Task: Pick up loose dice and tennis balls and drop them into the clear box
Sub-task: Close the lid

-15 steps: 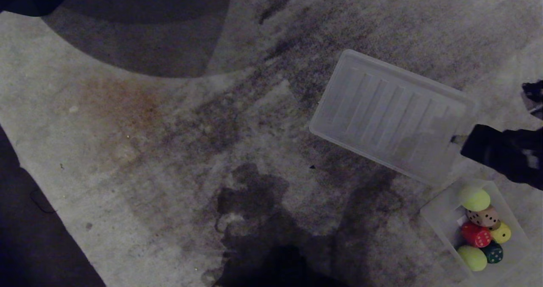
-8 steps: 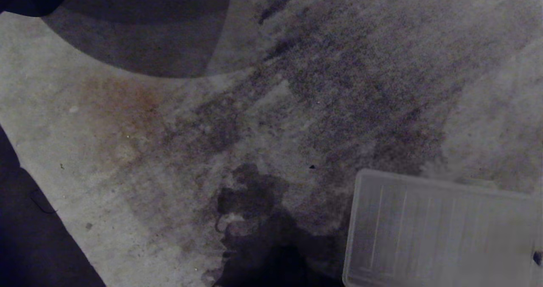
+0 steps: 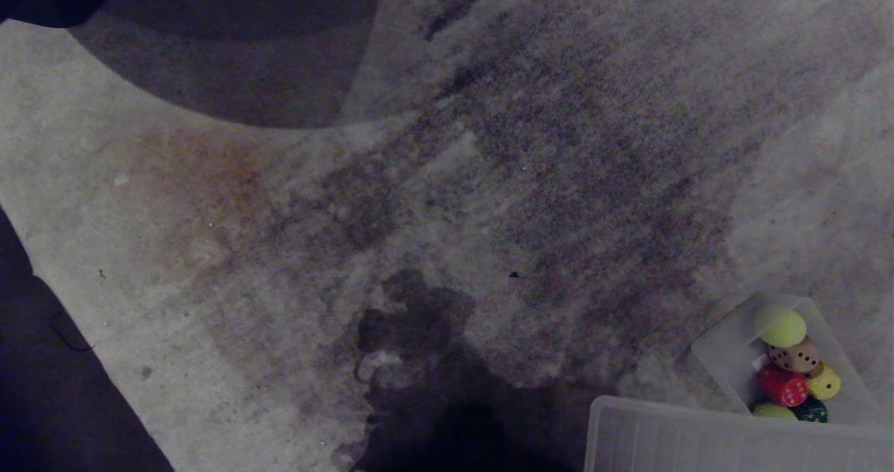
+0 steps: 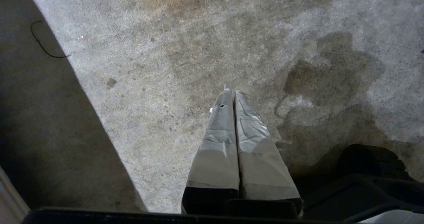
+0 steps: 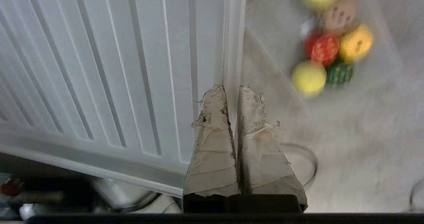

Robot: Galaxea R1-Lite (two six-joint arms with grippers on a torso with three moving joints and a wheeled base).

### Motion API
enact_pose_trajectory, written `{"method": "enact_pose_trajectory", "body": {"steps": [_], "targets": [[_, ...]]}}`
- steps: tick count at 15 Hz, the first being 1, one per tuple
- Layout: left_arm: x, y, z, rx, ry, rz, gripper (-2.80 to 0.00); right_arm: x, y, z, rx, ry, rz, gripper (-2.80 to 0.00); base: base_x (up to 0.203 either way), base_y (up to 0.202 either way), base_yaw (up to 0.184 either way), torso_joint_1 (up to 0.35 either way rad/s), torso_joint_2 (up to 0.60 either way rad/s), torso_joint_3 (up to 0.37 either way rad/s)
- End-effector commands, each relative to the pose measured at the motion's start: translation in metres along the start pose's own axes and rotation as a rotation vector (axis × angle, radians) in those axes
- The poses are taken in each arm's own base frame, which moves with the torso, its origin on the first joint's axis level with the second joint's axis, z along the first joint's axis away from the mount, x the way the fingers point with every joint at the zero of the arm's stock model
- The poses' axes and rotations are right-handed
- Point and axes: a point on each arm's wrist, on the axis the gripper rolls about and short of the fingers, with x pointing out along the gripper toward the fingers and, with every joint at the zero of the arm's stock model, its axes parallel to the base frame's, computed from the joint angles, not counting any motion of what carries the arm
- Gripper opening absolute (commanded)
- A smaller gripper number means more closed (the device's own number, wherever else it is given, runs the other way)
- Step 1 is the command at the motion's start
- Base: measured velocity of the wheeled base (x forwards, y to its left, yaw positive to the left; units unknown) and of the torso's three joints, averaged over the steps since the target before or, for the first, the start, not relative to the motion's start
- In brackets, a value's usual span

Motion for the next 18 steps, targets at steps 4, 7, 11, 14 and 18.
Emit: {"method": "enact_pose_trajectory", "body": {"steps": [4,7,11,14,18], "targets": [[0.0002,0.0000,-0.0004,0.001,0.002,0.001,-2.80,-0.0050,-0.0004,-0.0097,-0.002,-0.075,0.000,-2.80,0.000,0.000,0.000,0.000,0.00,0.000],[0.0002,0.0000,-0.0004,0.002,0.002,0.000,-2.80,-0.0050,-0.0004,-0.0097,-0.003,-0.075,0.000,-2.80,0.000,0.000,0.000,0.000,0.00,0.000],[0.0002,0.0000,-0.0004,0.004,0.002,0.000,-2.80,-0.0050,-0.0004,-0.0097,-0.003,-0.075,0.001,-2.80,0.000,0.000,0.000,0.000,0.00,0.000],[0.0002,0.0000,-0.0005,0.001,0.004,0.000,-2.80,-0.0050,-0.0004,-0.0097,-0.002,-0.075,0.003,-2.80,0.000,0.000,0.000,0.000,0.00,0.000],[0.0002,0.0000,-0.0005,0.012,0.004,-0.003,-2.80,-0.0050,-0.0004,-0.0097,-0.002,-0.075,0.000,-2.80,0.000,0.000,0.000,0.000,0.00,0.000]]}}
